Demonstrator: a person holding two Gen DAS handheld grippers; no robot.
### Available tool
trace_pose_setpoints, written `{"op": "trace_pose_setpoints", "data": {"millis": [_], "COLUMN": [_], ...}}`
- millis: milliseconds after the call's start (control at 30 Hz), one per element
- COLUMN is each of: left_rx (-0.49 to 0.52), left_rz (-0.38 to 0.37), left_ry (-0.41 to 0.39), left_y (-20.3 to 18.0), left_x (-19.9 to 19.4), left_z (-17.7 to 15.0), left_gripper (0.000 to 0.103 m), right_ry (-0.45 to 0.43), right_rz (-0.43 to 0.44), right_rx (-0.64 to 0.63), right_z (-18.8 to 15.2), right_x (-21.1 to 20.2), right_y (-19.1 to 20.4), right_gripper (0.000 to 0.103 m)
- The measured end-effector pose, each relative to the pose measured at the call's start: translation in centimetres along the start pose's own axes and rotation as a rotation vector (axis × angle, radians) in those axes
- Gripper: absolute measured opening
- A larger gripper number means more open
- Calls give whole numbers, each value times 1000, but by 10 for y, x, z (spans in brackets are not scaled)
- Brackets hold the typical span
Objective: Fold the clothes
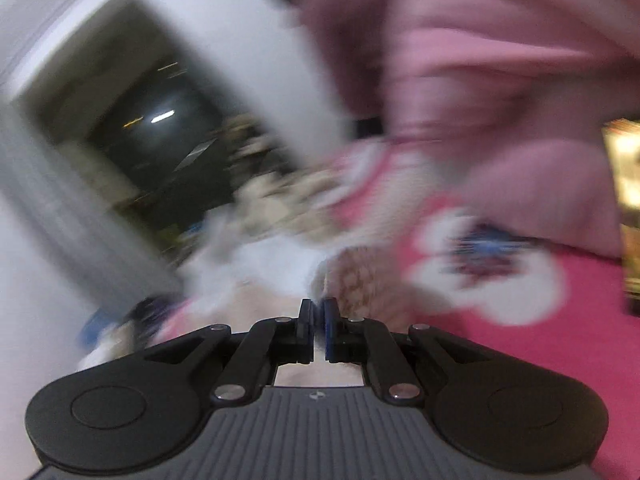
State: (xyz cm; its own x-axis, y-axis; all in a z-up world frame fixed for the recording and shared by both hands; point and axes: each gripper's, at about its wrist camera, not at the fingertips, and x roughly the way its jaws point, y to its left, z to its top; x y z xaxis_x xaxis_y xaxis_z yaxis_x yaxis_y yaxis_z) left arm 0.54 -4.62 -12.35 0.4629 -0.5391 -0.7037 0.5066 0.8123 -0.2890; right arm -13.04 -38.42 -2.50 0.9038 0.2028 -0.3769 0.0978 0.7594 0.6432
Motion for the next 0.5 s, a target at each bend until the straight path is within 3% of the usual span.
{"op": "trace_pose_setpoints", "data": {"millis": [100, 233, 400, 500], "left_rx": [-68, -199, -424, -535], "left_rz": [-45, -131, -262, -328], "left_ry": [0, 3, 16, 25], "left_y": [12, 35, 74, 94], "left_x": [-2, -3, -4, -4], "left_z": [3, 5, 4, 3], "left_gripper": [64, 64, 59, 58], "right_ry": [103, 323, 646, 734], "right_rz": [173, 347, 292, 256], "right_rx": [-156, -369, -492, -499], "right_z": [-15, -56, -123, -145], "right_x": [0, -1, 23, 32], "right_y": [53, 99, 95, 84], "right_gripper": [6, 6, 6, 3]}}
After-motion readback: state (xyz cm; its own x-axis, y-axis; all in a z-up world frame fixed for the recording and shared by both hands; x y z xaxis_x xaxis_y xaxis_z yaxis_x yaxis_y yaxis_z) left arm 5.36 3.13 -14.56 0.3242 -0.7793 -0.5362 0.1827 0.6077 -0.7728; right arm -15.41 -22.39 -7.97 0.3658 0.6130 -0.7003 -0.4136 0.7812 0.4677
